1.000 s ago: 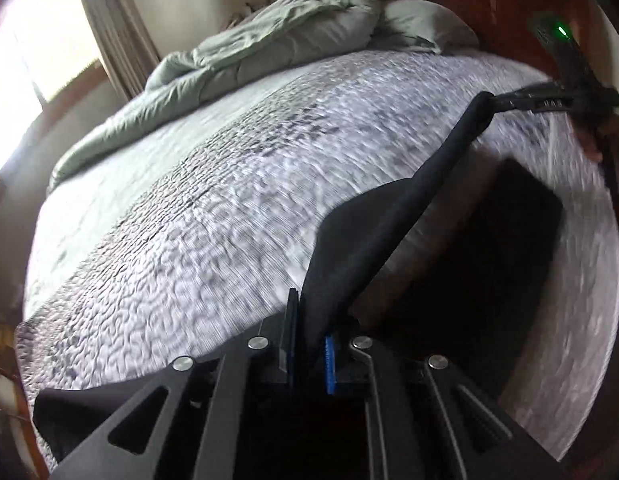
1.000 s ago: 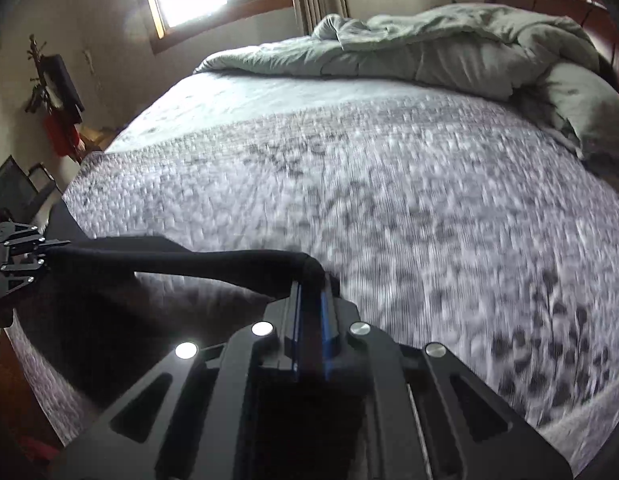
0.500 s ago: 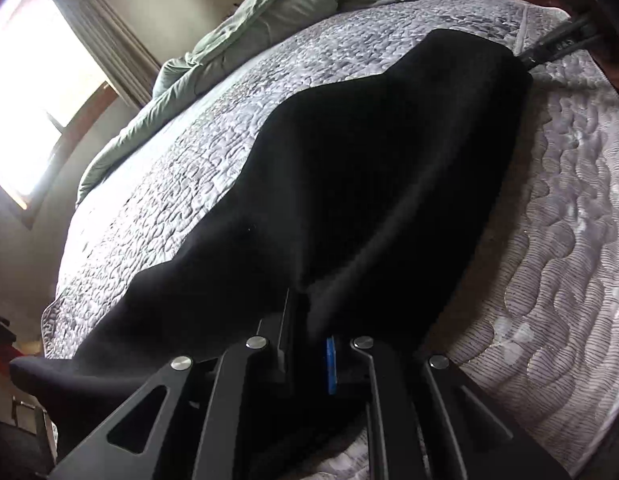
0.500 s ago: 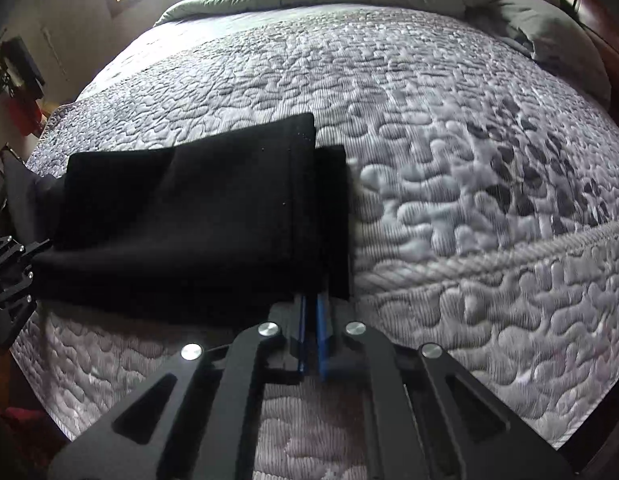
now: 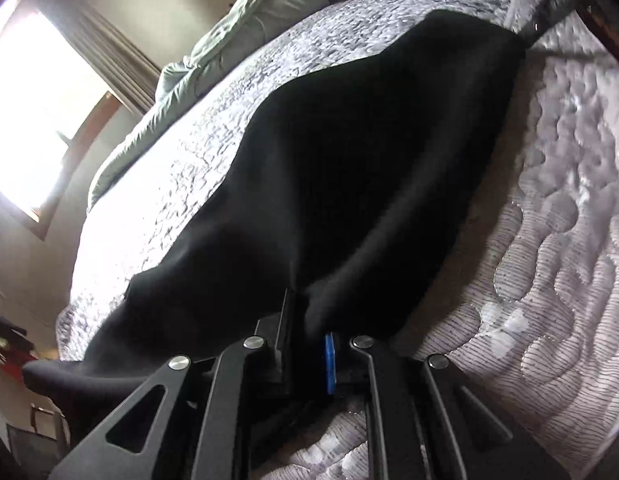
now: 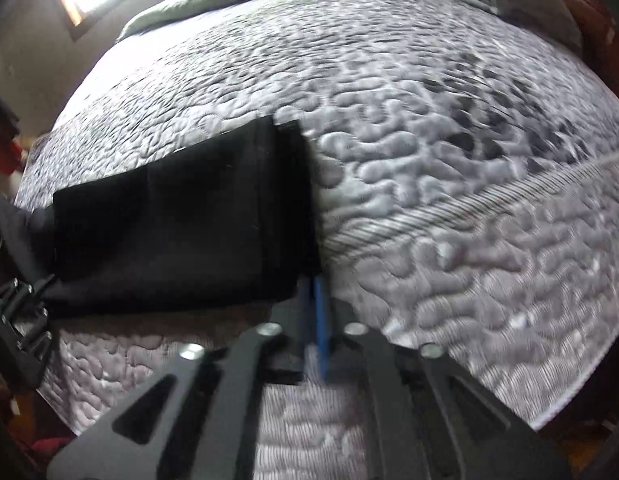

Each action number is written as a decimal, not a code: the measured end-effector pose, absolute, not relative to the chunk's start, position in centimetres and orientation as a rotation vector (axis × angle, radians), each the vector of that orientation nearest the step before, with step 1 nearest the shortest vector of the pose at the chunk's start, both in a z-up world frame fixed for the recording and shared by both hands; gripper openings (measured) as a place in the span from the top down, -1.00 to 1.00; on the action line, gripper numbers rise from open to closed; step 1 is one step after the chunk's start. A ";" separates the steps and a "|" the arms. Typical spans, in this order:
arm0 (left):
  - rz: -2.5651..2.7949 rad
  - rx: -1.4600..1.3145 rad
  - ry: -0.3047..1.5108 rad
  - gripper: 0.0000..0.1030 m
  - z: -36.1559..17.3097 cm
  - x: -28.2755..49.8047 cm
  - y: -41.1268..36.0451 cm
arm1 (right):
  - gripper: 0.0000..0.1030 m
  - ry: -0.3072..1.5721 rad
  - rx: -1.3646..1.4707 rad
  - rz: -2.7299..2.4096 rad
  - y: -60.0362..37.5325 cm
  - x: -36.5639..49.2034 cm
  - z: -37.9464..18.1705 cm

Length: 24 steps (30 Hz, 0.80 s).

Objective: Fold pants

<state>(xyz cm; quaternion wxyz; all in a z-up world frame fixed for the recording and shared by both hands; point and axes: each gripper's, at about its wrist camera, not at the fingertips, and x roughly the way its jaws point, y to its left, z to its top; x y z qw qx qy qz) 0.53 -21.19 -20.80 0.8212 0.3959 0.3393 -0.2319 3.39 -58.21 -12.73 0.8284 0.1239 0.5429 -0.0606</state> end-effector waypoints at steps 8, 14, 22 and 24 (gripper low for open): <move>-0.498 0.757 0.760 0.77 -20.4 1.9 -20.3 | 0.30 1.058 0.274 0.023 -51.7 4.2 -7.5; -0.520 0.577 0.841 0.63 -18.9 4.0 -18.4 | 0.39 1.236 0.443 0.156 -43.5 8.2 -13.7; -0.413 0.170 0.979 -0.25 -13.4 6.6 -8.6 | 0.45 1.242 0.496 0.057 -43.5 8.4 -15.3; -0.362 0.097 1.023 -0.29 -12.8 8.3 -6.2 | 0.59 1.239 0.523 0.051 -44.3 8.1 -15.6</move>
